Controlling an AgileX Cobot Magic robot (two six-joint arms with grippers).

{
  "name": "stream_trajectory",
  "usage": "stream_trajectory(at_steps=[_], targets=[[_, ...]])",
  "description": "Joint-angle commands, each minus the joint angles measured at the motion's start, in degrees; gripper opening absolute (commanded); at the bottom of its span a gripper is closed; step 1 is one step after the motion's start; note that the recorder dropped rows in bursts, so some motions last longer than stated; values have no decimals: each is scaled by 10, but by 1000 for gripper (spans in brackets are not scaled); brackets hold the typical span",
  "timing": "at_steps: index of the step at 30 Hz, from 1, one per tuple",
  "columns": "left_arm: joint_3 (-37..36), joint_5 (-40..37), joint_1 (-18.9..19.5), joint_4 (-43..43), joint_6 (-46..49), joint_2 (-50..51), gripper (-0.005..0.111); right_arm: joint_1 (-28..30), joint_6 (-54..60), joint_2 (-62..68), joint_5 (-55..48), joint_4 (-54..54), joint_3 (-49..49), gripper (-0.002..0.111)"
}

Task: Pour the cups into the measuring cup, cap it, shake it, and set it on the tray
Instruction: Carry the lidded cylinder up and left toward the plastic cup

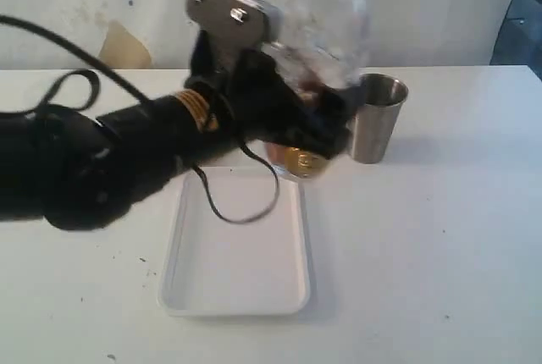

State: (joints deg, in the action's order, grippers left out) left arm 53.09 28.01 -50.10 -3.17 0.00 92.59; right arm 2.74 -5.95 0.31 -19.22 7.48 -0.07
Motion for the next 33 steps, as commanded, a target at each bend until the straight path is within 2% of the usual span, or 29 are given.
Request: stream_trajectory(at_steps=[1,2,4,5,6,8,9,10,12,13,14,15,16,18,19,20,21,23,24,25,26,28,29,31,33], targets=[[6,19,-11,303,-204,-31,0,-3,-3,-3,0,-1,1,0],[6,14,-11,272,-183,-31,0,-4,-3,-3,0,-1,1,0],[6,15,17,92,-86,-28,0,-4,-3,-3,0,-1,1,0],[6,23,27,57,-78,-25,0,-4,-3,-3,0,-1,1,0],[6,25,30,78,-107,-27,0,-4,-3,-3,0,-1,1,0],[6,41,12,262,-212,-40,0,-4,-3,-3,0,-1,1,0],[6,45,1,314,-229,-44,0,-4,-3,-3,0,-1,1,0],[6,35,-8,304,-200,-45,0,-4,-3,-3,0,-1,1,0],[6,5,7,159,-90,-41,0,-4,-3,-3,0,-1,1,0],[6,3,24,38,-26,-36,0,-4,-3,-3,0,-1,1,0],[6,3,39,4,-12,-33,0,-4,-3,-3,0,-1,1,0],[6,-3,45,16,-23,-33,0,-4,-3,-3,0,-1,1,0],[6,-10,43,70,-72,-36,0,-4,-3,-3,0,-1,1,0],[6,-7,19,255,-180,-47,0,-4,-3,-3,0,-1,1,0],[6,7,5,313,-221,-51,0,-4,-3,-3,0,-1,1,0],[6,11,-3,322,-221,-52,0,-4,-3,-3,0,-1,1,0],[6,11,-8,292,-190,-52,0,-4,-3,-3,0,-1,1,0],[6,4,7,155,-89,-48,0,-4,-3,-3,0,-1,1,0],[6,8,17,91,-58,-45,0,-4,-3,-3,0,-1,1,0],[6,8,25,76,-63,-43,0,-4,-3,-3,0,-1,1,0],[6,8,26,101,-90,-43,0,-4,-3,-3,0,-1,1,0],[6,11,9,250,-173,-46,0,-4,-3,-3,0,-1,1,0],[6,21,-1,295,-197,-48,0,-4,-3,-3,0,-1,1,0],[6,21,-6,253,-158,-46,0,-4,-3,-3,0,-1,1,0],[6,20,13,135,-96,-40,0,-4,-3,-3,0,-1,1,0]])
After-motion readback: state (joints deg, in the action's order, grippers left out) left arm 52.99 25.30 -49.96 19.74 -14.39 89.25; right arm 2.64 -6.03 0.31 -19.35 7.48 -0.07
